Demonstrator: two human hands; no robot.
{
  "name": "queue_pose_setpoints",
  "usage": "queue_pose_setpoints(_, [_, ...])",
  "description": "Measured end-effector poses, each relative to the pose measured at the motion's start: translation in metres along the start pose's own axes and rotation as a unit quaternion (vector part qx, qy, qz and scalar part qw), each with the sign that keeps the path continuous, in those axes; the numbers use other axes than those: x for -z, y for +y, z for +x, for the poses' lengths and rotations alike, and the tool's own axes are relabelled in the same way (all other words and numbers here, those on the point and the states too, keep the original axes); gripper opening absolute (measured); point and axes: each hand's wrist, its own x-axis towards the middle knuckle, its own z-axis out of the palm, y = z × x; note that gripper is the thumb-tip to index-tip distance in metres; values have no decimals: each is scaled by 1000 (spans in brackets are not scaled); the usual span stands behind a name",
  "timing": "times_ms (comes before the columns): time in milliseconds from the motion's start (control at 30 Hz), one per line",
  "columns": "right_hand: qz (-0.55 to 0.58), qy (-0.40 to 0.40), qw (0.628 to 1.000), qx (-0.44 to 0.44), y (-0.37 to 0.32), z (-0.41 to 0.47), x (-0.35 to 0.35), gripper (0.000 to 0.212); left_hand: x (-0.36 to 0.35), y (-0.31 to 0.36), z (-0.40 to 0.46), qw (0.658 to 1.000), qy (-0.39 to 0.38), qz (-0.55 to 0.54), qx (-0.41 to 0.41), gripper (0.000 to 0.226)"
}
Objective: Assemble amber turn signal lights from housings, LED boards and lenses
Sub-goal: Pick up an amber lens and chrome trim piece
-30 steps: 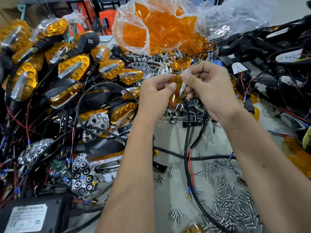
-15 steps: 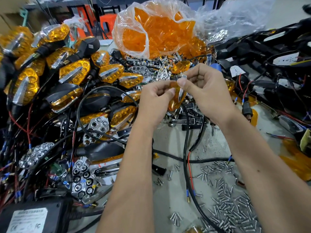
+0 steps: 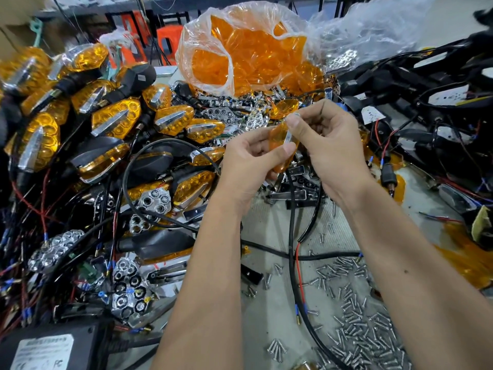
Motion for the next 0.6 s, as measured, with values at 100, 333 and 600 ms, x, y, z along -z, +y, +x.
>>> queue_pose_setpoints(100, [27,-19,999,-18,-2,-1,0,14,2,-1,1,1000,3,-2,4,25])
queue_pose_setpoints(333, [51,-41,997,-52,-1,1,3,12,8,1,1,1000,-10,9,20,28])
queue_pose_setpoints(600, [22,6,998,-57,8,4,5,25,2,-2,2,999,-1,12,36,36])
